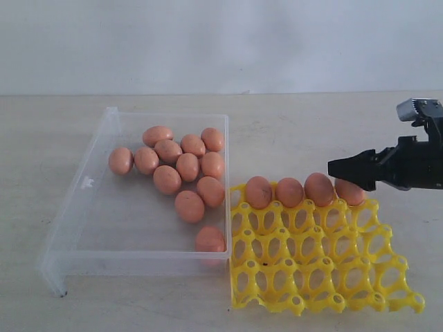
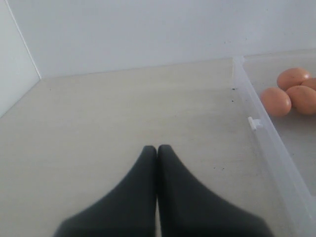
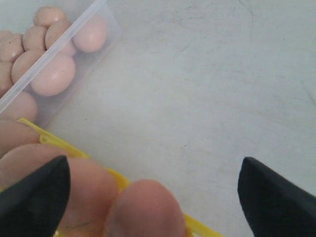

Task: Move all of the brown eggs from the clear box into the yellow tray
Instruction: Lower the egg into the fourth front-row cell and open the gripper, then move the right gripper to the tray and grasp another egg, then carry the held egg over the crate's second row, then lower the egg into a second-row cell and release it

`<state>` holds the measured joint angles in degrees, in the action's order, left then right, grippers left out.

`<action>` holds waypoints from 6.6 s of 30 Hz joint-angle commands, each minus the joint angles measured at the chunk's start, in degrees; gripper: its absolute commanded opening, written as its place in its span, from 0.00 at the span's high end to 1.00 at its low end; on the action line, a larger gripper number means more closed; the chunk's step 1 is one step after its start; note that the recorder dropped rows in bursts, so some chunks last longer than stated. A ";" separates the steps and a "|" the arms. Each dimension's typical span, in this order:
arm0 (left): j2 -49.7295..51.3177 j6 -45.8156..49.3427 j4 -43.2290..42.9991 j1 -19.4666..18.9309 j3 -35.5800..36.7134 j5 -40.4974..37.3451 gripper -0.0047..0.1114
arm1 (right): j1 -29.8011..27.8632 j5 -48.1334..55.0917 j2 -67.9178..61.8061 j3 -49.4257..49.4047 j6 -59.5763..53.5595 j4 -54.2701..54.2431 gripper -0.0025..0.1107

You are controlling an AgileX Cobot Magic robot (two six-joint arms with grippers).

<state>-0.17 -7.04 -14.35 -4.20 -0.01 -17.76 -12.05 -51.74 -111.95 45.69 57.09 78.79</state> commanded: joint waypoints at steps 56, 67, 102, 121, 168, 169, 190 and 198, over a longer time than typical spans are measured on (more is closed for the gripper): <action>0.17 -0.21 -0.10 0.27 0.01 0.36 1.00 | 56.52 111.16 -15.34 63.26 -63.37 -73.93 0.36; 0.17 -0.21 -0.10 0.27 0.01 0.36 1.00 | 56.73 113.27 -15.47 62.99 -54.70 -79.61 0.39; 0.17 -0.21 -0.10 0.27 0.01 0.36 1.00 | 59.37 104.43 -6.68 62.99 -51.83 -80.76 0.97; 0.17 -0.21 -0.10 0.27 0.01 0.36 1.00 | 73.23 84.09 21.88 22.51 45.47 16.91 0.98; 0.17 -0.21 -0.10 0.17 0.01 0.33 1.00 | 29.84 7.03 15.59 -11.20 -21.65 -20.20 0.98; 0.17 -0.21 -0.10 0.17 0.01 0.33 1.00 | 29.84 6.51 14.44 -11.20 -21.65 -18.89 0.98; 0.17 -0.21 -0.10 0.17 0.01 0.33 1.00 | 29.84 7.02 8.31 -11.10 -34.84 -26.09 0.98; 0.17 -0.21 -0.10 0.17 0.01 0.33 1.00 | 29.84 6.79 8.31 -11.10 -35.64 -25.44 0.98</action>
<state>-0.17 -7.04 -14.35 -4.20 -0.01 -17.76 17.74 -44.45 -103.82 34.83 22.17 53.56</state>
